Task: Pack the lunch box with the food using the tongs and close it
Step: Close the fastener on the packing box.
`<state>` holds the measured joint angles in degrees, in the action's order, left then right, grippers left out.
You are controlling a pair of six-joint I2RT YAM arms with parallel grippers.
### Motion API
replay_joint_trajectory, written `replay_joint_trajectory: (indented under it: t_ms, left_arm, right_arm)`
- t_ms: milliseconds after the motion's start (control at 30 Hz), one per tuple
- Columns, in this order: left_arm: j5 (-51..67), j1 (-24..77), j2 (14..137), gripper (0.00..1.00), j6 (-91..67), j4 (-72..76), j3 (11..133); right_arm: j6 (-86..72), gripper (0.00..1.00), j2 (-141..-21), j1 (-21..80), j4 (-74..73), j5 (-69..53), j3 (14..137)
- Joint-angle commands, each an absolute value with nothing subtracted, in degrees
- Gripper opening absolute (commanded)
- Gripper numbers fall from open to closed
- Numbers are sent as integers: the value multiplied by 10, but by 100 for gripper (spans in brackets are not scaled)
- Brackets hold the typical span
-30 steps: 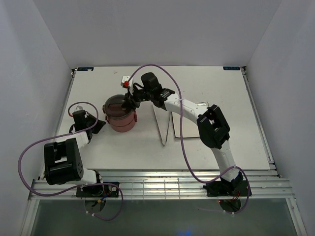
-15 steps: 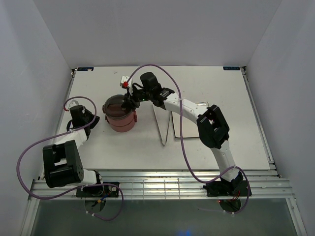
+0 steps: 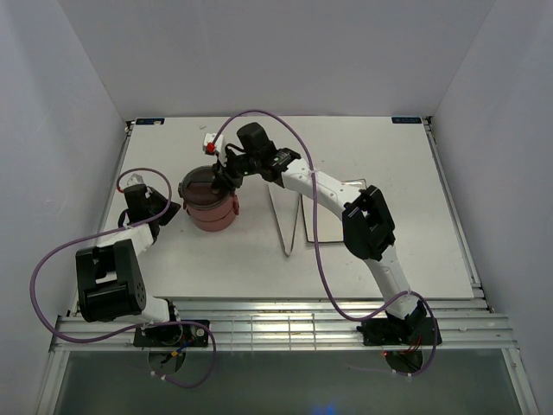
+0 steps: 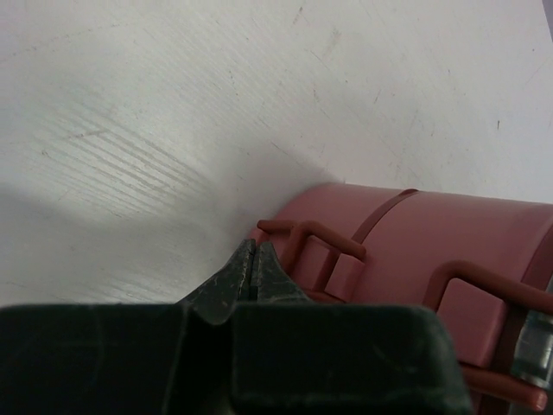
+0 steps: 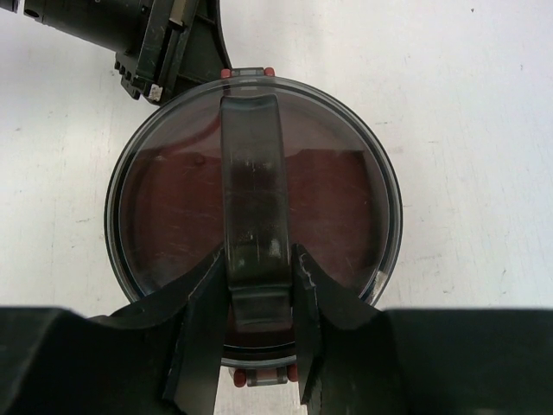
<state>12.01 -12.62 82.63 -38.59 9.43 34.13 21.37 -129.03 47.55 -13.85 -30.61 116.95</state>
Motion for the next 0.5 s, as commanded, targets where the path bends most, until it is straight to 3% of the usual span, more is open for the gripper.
replay_joint_trajectory:
  t_ms: [0,167,333,467]
  left_arm:
    - [97,-133,822,0,-361,99,364]
    - [58,-133,817,0,-334,90,376]
    - [252,-121,910,0,-380,183,359]
    - [316,-47,932,0,-453,259,323]
  right_arm:
    - [240,8,-1341,477,-265,-236,1147]
    - [241,8,-1338,476,-265,-236,1143]
    - [240,8,-1341,476,-262,-244,1146]
    - [231,8,-1346,475,-255,-258,1158]
